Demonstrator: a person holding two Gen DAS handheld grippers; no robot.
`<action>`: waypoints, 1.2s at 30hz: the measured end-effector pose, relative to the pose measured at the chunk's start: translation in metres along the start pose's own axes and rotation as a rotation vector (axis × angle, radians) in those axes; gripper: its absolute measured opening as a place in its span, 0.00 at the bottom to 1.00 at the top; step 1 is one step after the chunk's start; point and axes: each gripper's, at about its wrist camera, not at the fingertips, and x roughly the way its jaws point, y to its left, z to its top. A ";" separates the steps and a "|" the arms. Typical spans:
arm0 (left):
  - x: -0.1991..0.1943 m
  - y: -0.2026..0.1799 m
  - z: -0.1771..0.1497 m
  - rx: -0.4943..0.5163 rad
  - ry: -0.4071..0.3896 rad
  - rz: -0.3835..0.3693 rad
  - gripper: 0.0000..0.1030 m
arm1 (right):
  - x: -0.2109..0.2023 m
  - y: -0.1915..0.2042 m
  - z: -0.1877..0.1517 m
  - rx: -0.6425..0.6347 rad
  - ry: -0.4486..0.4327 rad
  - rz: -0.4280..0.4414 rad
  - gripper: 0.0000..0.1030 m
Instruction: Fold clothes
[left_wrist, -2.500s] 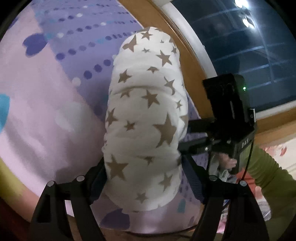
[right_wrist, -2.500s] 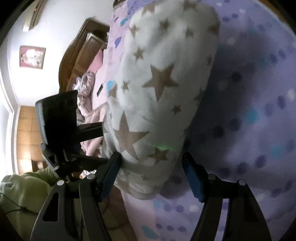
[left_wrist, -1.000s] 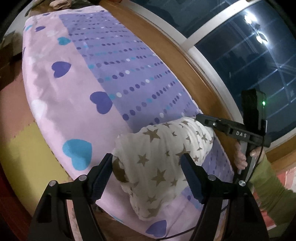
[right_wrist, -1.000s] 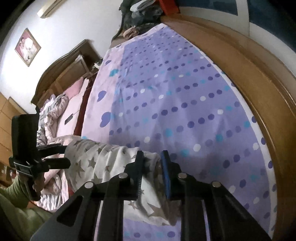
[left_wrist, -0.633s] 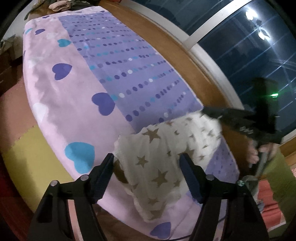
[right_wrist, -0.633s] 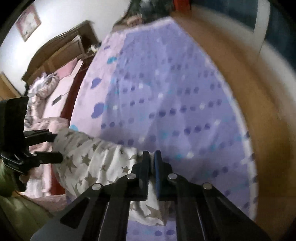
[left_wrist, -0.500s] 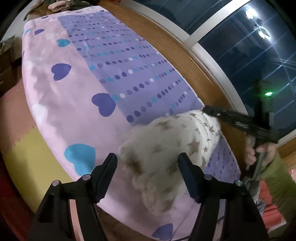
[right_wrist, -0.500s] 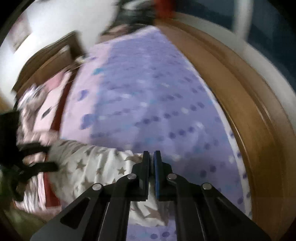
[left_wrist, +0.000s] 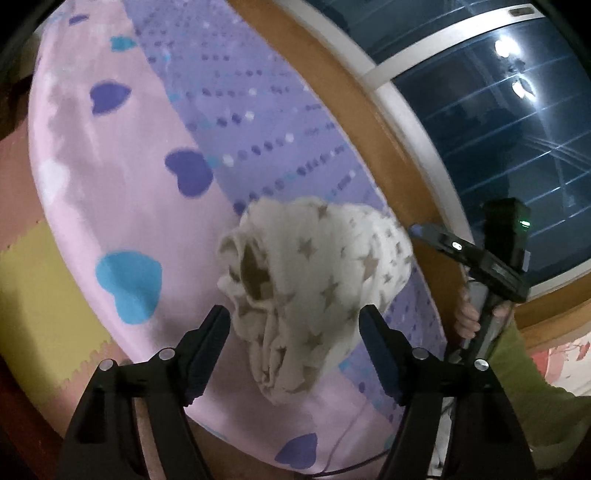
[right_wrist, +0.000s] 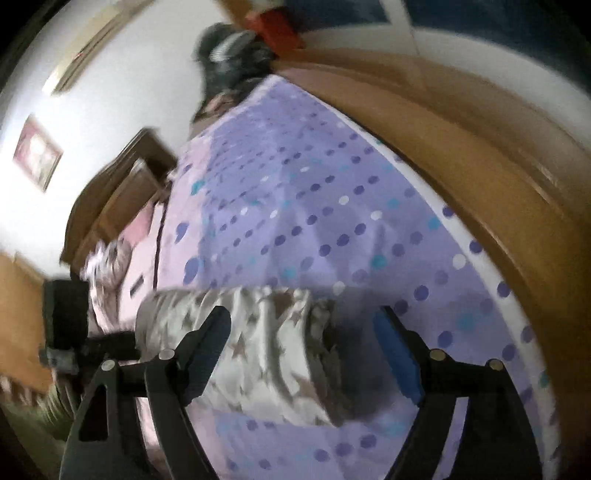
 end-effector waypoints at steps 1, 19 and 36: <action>0.005 -0.001 -0.002 0.007 0.009 -0.002 0.71 | 0.001 0.001 -0.002 -0.015 0.007 0.008 0.78; 0.000 -0.031 0.026 0.223 0.052 0.029 0.62 | -0.015 0.027 -0.041 0.099 -0.113 0.149 0.52; -0.102 0.042 0.146 0.526 0.085 0.046 0.62 | 0.032 0.165 -0.013 0.357 -0.357 0.092 0.52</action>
